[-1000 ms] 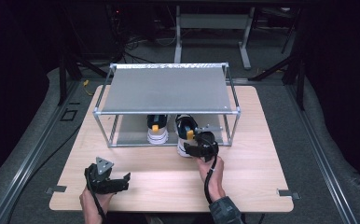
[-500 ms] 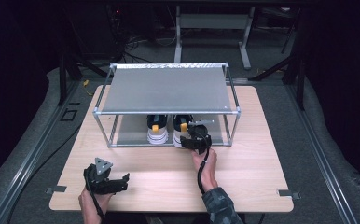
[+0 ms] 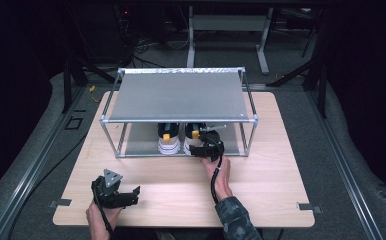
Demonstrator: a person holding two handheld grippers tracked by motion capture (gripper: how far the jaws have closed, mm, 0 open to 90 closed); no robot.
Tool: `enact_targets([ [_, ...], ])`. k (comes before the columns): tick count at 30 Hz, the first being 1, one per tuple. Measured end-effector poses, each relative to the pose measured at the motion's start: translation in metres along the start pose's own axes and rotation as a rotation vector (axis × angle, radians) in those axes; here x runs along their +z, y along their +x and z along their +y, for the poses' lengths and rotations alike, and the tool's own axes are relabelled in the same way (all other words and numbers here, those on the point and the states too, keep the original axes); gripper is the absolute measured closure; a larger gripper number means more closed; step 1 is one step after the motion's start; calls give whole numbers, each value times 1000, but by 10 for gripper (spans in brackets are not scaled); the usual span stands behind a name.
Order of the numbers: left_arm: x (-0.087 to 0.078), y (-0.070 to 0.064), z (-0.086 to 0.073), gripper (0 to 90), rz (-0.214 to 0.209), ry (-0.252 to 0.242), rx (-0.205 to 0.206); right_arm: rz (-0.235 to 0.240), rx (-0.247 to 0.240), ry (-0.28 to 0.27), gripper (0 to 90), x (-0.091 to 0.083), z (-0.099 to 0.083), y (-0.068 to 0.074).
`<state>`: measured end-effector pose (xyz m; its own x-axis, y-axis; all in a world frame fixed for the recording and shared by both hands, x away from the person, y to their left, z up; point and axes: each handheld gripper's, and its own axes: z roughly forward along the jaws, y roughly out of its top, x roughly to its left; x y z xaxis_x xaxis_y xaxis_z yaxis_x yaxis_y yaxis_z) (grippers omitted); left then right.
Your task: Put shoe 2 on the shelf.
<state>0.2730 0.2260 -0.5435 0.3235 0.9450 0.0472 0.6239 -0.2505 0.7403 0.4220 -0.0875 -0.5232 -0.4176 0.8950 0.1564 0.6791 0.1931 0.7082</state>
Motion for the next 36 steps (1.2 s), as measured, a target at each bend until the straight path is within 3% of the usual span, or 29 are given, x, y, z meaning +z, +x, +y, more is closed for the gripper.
enact_targets([
  [1,0,1,0,0,-3,4,-3,0,-3,-4,293,2,1,-1],
  [2,0,1,0,0,-3,6,-4,42,-4,-8,303,4,2,-3],
  [3,0,1,0,0,-1,1,-5,6,-15,-7,318,6,3,-3],
  [6,-1,2,0,0,1,-2,-7,34,-12,2,331,8,4,-3],
  [8,-1,1,0,0,1,-4,-6,23,-6,12,340,11,3,-1],
  [11,-1,1,0,0,-3,-2,-4,57,-13,18,344,13,3,0],
  [19,1,-1,1,0,-13,-2,-4,36,-22,19,338,13,3,-1],
  [20,1,-1,1,0,-10,-3,-1,73,-25,15,321,12,2,-1],
  [22,0,0,0,0,-6,-4,0,5,-28,26,297,5,0,2],
  [23,0,1,0,0,-9,1,-2,85,-28,24,278,3,-2,-1],
  [24,1,1,0,0,-8,0,-5,40,-28,27,267,-1,-4,2],
  [29,-1,2,1,0,-6,2,-2,53,-95,6,178,-25,-12,-3],
  [36,0,3,0,0,-5,0,-6,49,-121,-25,110,-71,-26,-17],
])
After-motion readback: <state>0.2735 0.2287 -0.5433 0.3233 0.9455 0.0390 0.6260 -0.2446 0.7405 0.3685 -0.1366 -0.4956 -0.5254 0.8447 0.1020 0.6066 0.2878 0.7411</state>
